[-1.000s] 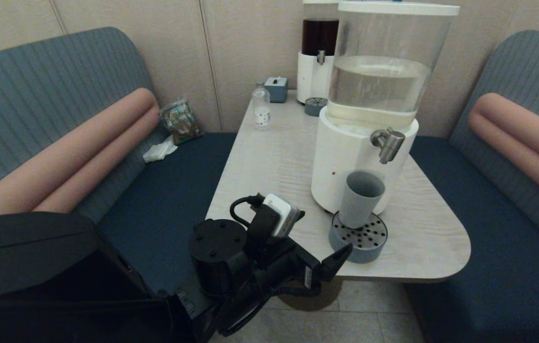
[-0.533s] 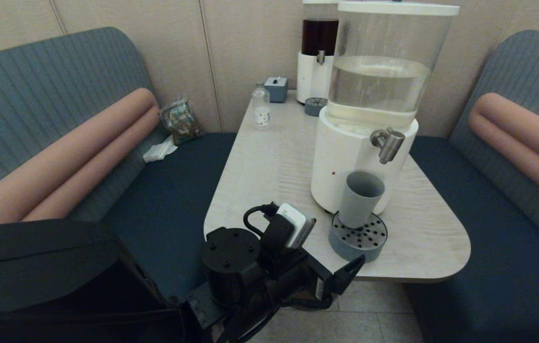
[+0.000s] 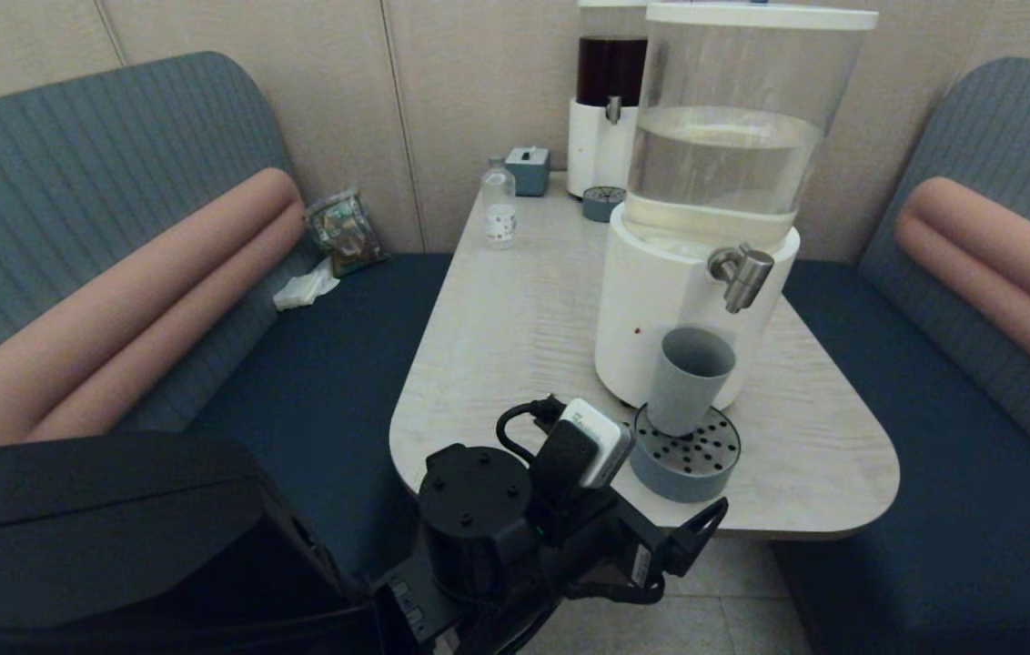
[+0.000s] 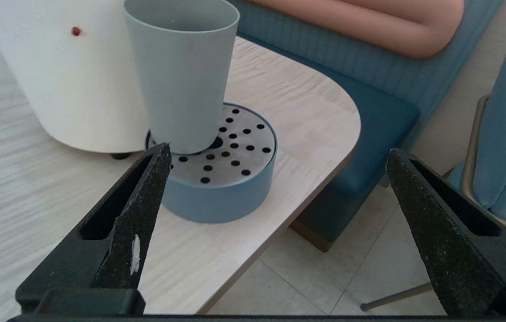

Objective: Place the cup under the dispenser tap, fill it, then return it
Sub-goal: Place the cup next to the water dispenser

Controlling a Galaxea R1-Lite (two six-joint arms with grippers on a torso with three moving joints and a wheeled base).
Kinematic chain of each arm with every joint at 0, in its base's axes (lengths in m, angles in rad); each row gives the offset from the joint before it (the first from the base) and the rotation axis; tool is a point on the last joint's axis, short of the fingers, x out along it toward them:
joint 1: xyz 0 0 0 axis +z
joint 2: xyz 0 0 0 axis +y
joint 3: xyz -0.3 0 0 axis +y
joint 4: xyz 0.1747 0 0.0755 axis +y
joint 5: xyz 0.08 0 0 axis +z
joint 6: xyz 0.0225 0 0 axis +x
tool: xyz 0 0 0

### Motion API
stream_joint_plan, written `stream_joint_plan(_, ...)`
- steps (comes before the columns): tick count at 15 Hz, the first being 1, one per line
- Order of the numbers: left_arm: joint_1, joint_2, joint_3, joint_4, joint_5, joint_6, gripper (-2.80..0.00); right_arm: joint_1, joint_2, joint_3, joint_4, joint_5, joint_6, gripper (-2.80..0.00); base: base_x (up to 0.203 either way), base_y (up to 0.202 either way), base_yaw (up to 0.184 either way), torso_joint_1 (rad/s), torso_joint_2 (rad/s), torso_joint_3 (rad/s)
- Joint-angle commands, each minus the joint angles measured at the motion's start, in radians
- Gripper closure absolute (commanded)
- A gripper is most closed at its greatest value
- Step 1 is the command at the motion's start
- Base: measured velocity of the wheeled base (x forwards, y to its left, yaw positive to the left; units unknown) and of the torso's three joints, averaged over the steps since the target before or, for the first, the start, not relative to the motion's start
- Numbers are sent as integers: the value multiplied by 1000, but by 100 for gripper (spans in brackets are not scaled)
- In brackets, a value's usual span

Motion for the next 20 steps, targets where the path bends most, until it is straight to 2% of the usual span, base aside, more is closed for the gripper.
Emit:
stream_joint_plan(1,-1,24,-21,-8,1,1,-280,1,1,0,-1,0,-1,0,0,0,0,0,0,0)
stream_joint_plan(9,0,76,-122,-5,26,28,-280,1,1,0,-1,0,-1,0,0,0,0,0,0,0)
stream_joint_plan(12,5,119,-174,-7,46,59,-280,0,1,1,-1,0,-1,0,0,0,0,0,0,0)
stream_joint_plan(20,31,163,-286,41,68,62,-280,0,1,0,-1,0,-1,0,0,0,0,0,0,0)
